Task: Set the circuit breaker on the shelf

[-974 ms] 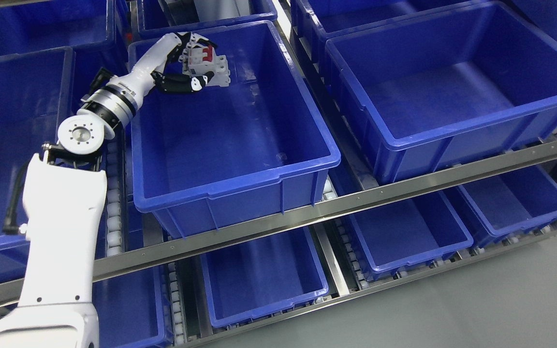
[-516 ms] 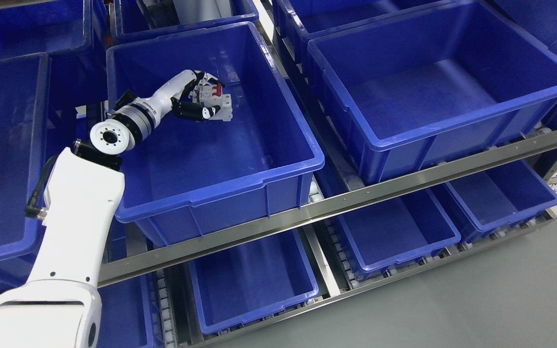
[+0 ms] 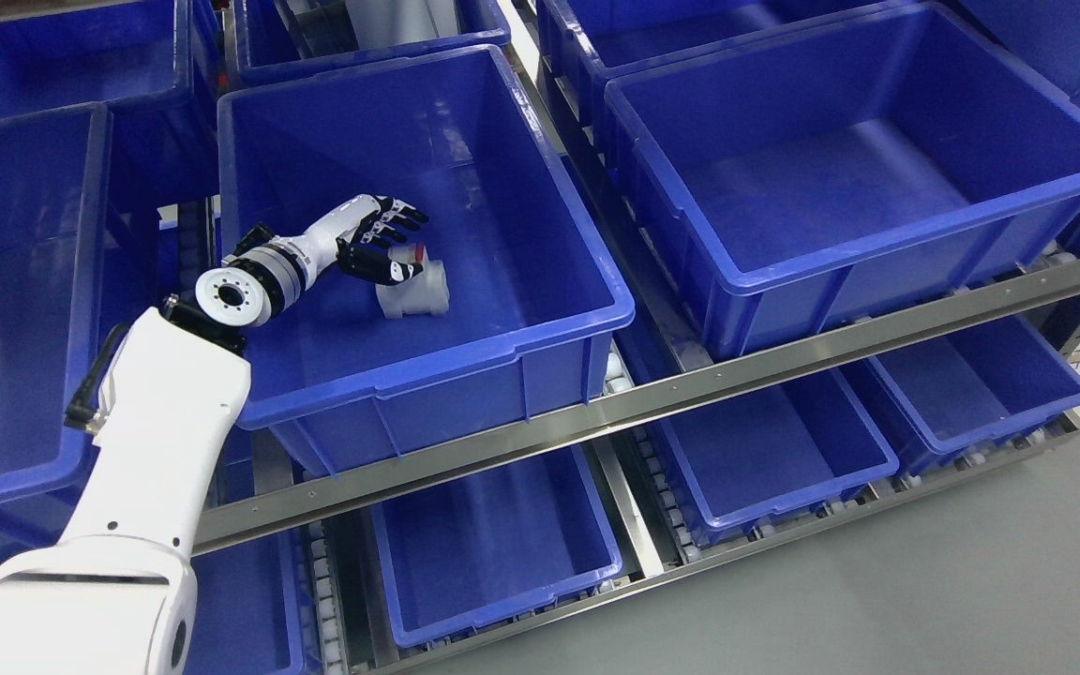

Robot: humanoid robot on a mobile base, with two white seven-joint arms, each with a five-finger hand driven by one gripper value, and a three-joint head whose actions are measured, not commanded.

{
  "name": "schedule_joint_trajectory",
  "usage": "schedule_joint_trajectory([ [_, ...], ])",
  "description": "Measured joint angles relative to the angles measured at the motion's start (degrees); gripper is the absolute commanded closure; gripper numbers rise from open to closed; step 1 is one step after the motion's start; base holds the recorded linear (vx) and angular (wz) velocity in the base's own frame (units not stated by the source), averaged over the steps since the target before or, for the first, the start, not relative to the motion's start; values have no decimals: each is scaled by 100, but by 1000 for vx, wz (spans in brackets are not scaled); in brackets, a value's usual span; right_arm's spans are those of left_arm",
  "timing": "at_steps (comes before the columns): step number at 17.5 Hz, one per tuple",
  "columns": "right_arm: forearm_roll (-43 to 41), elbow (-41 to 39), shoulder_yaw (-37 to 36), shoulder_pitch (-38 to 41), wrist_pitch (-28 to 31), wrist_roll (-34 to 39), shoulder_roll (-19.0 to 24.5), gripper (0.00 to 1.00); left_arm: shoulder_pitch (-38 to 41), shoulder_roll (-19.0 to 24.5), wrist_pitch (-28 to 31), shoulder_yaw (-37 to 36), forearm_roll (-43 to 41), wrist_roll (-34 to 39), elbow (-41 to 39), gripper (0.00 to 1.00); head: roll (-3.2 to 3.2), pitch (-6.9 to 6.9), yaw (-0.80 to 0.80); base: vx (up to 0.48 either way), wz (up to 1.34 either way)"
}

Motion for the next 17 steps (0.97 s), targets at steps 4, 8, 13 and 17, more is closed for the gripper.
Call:
schedule_joint_trajectory([
  [4,0,0,0,-2,0,0,0,0,-25,-1,13,-32,-2,38,158,5,0,0,0,-1,12],
  [8,0,0,0,-2,0,0,0,0,-164,-5,27,130,26,335,170,1,0,0,0,-2,22],
  [13,0,0,0,-3,0,0,0,0,-415,-137,49,850,122,987,-78,1,0,0,0,-1,-36],
  [17,0,0,0,-4,1,1,0,0,-365,-368,21,1581,391,1161,-450,1,0,0,0,-1,21],
])
